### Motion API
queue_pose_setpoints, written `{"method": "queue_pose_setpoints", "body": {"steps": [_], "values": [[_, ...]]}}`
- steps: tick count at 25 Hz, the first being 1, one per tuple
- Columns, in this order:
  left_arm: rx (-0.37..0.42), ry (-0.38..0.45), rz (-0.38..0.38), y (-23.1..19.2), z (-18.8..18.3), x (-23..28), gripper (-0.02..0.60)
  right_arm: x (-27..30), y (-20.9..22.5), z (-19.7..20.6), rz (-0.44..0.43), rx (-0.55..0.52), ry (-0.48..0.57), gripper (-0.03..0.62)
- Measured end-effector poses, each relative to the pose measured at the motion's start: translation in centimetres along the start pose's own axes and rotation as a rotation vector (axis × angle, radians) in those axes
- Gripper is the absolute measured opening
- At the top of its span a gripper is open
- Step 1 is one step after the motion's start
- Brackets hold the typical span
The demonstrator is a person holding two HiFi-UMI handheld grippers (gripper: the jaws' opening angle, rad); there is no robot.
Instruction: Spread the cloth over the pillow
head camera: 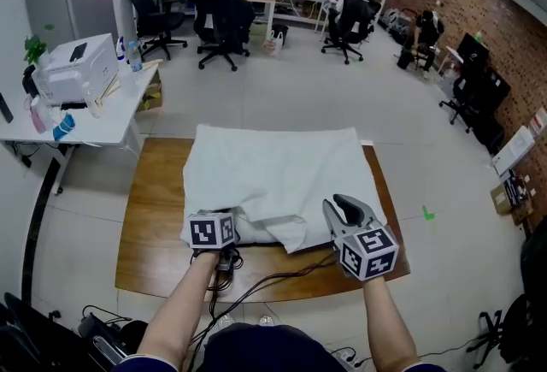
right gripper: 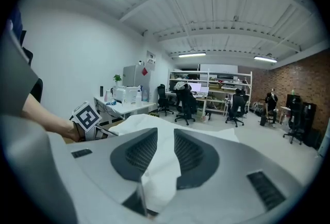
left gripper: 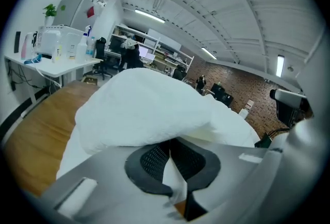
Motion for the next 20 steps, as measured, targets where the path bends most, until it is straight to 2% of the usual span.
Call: {"method": "queue_pose_setpoints", "body": {"steps": [2,6,12,17,20], "values": [[0.012,0.016,0.0,0.1,-0.1,-0.5,0.012,-0.5,0.3,-0.2,0.013,0.002,0.012,0.112],[-0.023,0.072,0.004,-0.3,-0.2,-2.8,0.011,-1.0,0.4,-0.5,0.017,0.014,0.029,0.112],[-0.066,0.173,-0.047,-2.6,-0.7,-7.8,0.009,0.0,-1.8,-1.8,-0.044,-0.001,0.056,0.112],[-0.101,0.274,-0.142,-6.1,-0.8,-12.9,0.009,1.4,-4.4,-3.2,-0.106,-0.02,0.081,0.112],[-0.147,0.313,-0.207,-9.1,-0.3,-15.6,0.009,2.0,-5.5,-3.7,-0.134,-0.027,0.091,0.112]]}}
Point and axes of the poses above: the fingertips, and each gripper's own axes: x forward along the fingers, y to its right, z out of its underside, the point moved 2 cm from there along -x, backward along the fingers, and after that the axes turned 15 degrees about -x, right-handed, at the moved point
